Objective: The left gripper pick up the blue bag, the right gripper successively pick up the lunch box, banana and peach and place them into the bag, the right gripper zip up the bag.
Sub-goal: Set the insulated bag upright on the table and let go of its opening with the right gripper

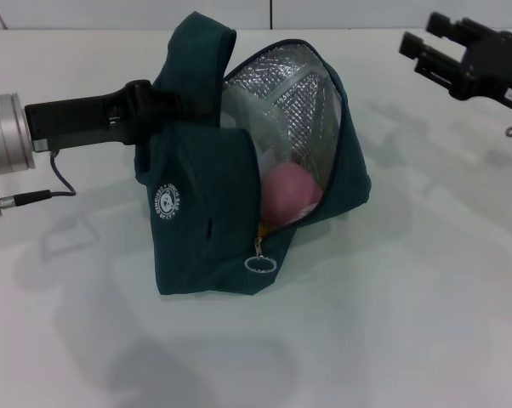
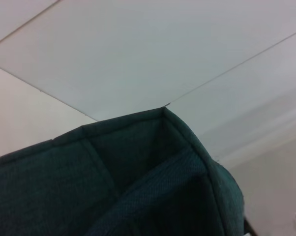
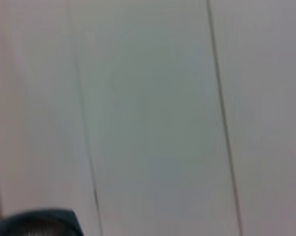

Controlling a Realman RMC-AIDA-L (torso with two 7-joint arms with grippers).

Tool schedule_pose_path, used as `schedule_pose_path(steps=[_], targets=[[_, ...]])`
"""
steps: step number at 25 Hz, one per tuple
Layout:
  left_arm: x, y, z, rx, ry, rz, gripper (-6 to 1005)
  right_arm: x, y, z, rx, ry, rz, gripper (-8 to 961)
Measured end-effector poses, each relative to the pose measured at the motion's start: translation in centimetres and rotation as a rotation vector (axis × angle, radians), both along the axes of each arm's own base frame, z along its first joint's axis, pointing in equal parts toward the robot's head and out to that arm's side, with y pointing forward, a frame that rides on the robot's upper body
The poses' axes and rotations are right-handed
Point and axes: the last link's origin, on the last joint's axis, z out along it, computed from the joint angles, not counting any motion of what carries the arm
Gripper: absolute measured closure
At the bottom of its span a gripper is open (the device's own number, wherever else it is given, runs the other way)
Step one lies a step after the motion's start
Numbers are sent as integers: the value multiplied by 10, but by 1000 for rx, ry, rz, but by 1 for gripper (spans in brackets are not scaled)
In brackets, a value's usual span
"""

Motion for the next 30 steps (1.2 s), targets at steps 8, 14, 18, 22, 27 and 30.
schedule_pose_path(steps=[8,14,18,22,27,30], targets=[[0,0,0,2,1,0,971,12,9,-23,-37,-146,-80,399],[0,1,0,2,1,-2,970,2,11,-47,-111,-209,-50,401],[0,1,0,3,1,-1,970,-2,8,-54,-135,-233,-21,403],[1,1,0,2,1,-1,970,-5,9,-57,-141,-243,-8,405],[1,1,-1,1,0,-1,970,-7,10,-58,-133,-248,-2,406],[1,1,-1,1,0,-2,970,-10,12,-58,-128,-252,5,407]])
